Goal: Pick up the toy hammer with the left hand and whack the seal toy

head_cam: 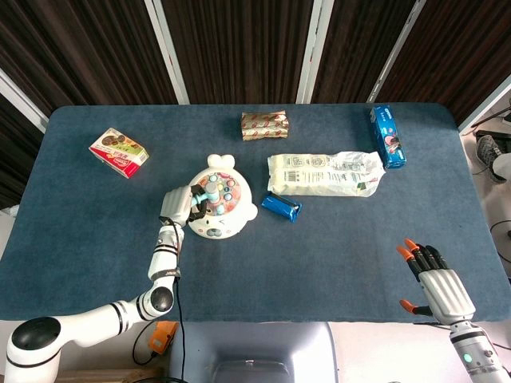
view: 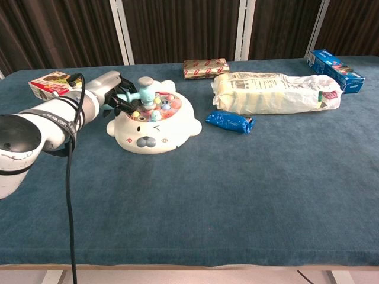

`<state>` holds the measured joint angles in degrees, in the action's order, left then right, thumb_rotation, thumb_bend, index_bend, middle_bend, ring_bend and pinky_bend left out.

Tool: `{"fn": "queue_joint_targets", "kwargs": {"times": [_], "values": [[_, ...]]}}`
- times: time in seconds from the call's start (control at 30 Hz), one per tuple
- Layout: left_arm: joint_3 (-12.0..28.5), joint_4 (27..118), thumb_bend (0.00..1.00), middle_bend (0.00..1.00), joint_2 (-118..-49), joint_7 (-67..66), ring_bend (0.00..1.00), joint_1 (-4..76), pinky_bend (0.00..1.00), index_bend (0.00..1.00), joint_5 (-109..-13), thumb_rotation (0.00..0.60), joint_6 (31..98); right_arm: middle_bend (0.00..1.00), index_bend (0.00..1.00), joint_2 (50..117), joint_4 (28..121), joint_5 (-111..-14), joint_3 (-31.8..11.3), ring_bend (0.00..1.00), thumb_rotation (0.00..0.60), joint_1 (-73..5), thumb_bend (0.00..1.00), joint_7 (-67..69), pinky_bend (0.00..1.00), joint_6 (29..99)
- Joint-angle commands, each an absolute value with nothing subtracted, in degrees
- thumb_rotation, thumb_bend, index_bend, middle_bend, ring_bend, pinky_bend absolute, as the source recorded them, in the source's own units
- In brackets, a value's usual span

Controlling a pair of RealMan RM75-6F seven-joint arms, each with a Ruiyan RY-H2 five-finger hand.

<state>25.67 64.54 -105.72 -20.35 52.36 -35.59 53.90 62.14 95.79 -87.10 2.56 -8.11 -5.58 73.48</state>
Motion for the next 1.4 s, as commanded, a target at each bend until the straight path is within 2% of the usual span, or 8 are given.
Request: {"fn": "queue_joint_targets", "kwargs": {"times": [0.03, 0.33, 0.73, 1.1, 1.23, 1.4], "values": [[26.3, 65.1, 0.87, 0.97, -105.4, -19.5, 1.00, 52.4, 1.00, 0.88, -36.1, 0.600, 54.2, 0.00, 0.00, 62.1, 95.8, -87.1, 2.6, 0.00, 0.600, -8.1, 0.31, -5.5, 0.00, 73.5], [29.9, 66.6, 0.87, 0.97, -101.9, -16.8, 1.00, 52.8, 1.00, 0.88, -34.9, 0.600, 53.6, 0.00, 0.00, 61.9, 95.9, -87.3, 2.5, 0.00, 0.600, -7.9, 0.31, -5.4, 0.00, 74.1], [28.7, 59.5, 0.87, 0.97, -104.9, -17.8, 1.00, 55.1, 1.00, 0.88, -32.0, 0.600, 50.9, 0.00, 0.00, 61.8, 95.9, -87.5, 2.6, 0.00, 0.600, -7.7, 0.31, -5.0, 0.00, 74.4], [27.0, 56.9, 0.87, 0.97, -106.4, -19.8, 1.00, 55.7, 1.00, 0.88, -31.6, 0.600, 50.4, 0.00, 0.00, 61.8, 95.9, -87.7, 2.7, 0.00, 0.600, -7.7, 0.31, -4.9, 0.00, 74.4], [27.2, 58.0, 0.87, 0.97, -105.9, -19.1, 1.00, 55.4, 1.00, 0.88, -32.7, 0.600, 51.3, 0.00, 0.00, 61.7, 95.8, -87.6, 2.6, 0.00, 0.600, -7.6, 0.31, -4.8, 0.00, 74.6], [27.0, 64.3, 0.87, 0.97, -102.6, -16.8, 1.00, 52.9, 1.00, 0.88, -36.4, 0.600, 54.3, 0.00, 0.00, 61.7, 95.8, -87.8, 2.7, 0.00, 0.600, -7.7, 0.31, -4.9, 0.00, 74.4]]}}
